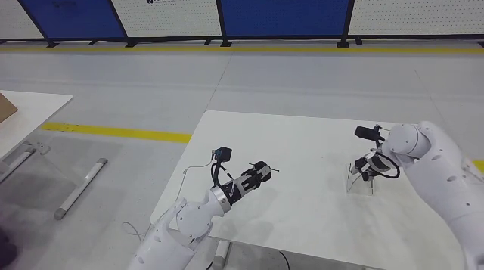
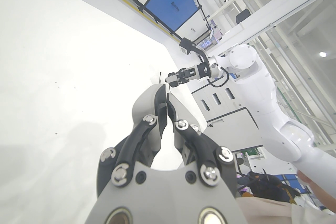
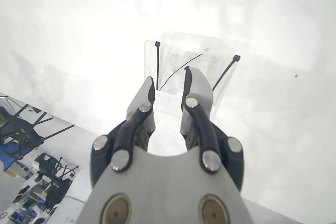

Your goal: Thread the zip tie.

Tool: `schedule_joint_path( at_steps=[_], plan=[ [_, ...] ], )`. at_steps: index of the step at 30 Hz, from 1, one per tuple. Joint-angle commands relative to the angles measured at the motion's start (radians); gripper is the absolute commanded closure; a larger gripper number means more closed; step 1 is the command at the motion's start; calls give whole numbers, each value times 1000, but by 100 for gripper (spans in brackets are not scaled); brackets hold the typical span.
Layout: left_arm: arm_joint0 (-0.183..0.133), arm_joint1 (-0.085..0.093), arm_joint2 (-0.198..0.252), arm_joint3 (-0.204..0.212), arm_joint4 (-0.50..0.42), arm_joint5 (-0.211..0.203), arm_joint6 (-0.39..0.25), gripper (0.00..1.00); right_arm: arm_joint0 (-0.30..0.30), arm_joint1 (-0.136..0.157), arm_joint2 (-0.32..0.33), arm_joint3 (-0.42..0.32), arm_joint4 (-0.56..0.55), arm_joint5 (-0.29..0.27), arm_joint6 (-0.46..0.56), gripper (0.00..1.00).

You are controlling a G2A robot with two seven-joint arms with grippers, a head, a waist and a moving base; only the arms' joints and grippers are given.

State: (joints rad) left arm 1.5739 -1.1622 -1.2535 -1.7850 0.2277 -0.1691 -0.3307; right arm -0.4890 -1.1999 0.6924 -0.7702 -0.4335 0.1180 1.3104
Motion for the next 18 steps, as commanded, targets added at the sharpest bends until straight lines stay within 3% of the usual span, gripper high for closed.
schedule_joint_path(
  at_steps=[1,18],
  plan=[
    [0,0,0,0,0,0,0,100,6,-7,-7,13,-2,-5,0,76],
    [0,0,0,0,0,0,0,100,63,-92,-90,155,-19,-35,2,76]
  ],
)
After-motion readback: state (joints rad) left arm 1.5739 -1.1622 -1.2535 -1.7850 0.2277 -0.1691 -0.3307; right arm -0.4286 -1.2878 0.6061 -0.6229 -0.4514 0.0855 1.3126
